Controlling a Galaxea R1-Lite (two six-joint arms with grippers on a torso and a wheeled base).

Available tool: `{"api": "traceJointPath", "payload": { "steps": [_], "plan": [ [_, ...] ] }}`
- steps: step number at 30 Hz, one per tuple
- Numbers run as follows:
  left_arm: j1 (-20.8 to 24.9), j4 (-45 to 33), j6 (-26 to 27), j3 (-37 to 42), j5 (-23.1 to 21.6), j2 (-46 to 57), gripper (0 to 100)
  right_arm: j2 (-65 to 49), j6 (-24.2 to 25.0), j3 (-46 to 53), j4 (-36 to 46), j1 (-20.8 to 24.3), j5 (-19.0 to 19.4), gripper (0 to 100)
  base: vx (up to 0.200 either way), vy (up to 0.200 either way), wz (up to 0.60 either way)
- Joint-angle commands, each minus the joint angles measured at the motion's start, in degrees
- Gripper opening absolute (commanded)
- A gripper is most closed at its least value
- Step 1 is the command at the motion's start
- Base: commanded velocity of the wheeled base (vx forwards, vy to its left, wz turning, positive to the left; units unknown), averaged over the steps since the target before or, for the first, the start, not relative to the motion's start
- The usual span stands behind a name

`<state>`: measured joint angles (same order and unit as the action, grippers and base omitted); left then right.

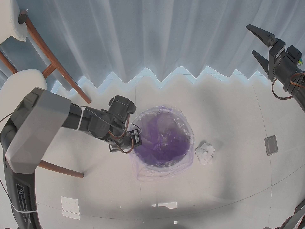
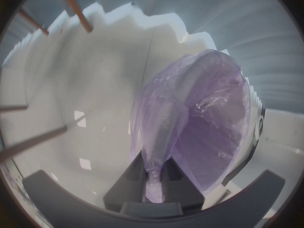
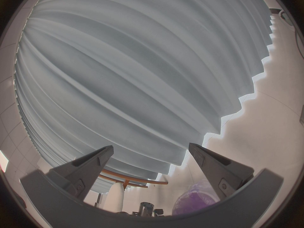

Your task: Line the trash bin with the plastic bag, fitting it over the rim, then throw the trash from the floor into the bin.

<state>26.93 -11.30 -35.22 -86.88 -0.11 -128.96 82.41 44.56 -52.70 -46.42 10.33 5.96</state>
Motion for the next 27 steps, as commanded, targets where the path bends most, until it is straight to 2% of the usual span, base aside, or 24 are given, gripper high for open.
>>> {"api": "traceJointPath", "payload": {
  "steps": [1, 5, 10, 13, 16, 17, 21, 27],
  "plan": [
    [-4.8, -1.1, 12.8, -0.8, 2.7, 6.4, 0, -0.1, 0.0, 0.4, 0.0, 0.0, 0.6, 100, 0.000, 0.000, 0.00],
    [-6.9, -0.8, 24.1, -0.9, 2.3, 8.6, 0, -0.1, 0.0, 1.1, 0.0, 0.0, 1.6, 100, 0.000, 0.000, 0.00],
    [-7.3, -0.6, 29.5, -1.5, 0.3, 8.7, 0, -0.1, -1.1, 1.5, -0.1, 0.0, 1.6, 100, 0.000, 0.000, 0.00],
    [-8.6, -0.5, 36.0, -2.6, -1.2, 8.1, 0, -0.1, -2.1, 2.2, -0.2, 0.0, 1.6, 100, 0.000, 0.000, 0.00],
    [-10.8, 0.2, 44.8, -2.8, -4.6, 7.1, 0, -0.2, -2.2, 2.3, -0.2, 0.0, 1.6, 100, 0.000, 0.000, 0.00],
    [-11.5, 0.6, 48.6, -2.9, -7.0, 6.5, 0, -0.2, -2.2, 2.3, -0.2, 0.0, 1.6, 100, 0.000, 0.000, 0.00],
    [-11.8, 2.3, 54.3, -2.9, -11.3, 5.7, 0, -0.2, -2.2, 2.3, -0.2, 0.0, 1.6, 100, 0.000, 0.000, 0.00],
    [-14.8, 3.9, 70.1, -8.7, -16.2, 2.9, 0, -0.8, -2.2, 2.3, -0.1, 0.0, 1.7, 100, 0.000, 0.000, 0.00]
  ]
}}
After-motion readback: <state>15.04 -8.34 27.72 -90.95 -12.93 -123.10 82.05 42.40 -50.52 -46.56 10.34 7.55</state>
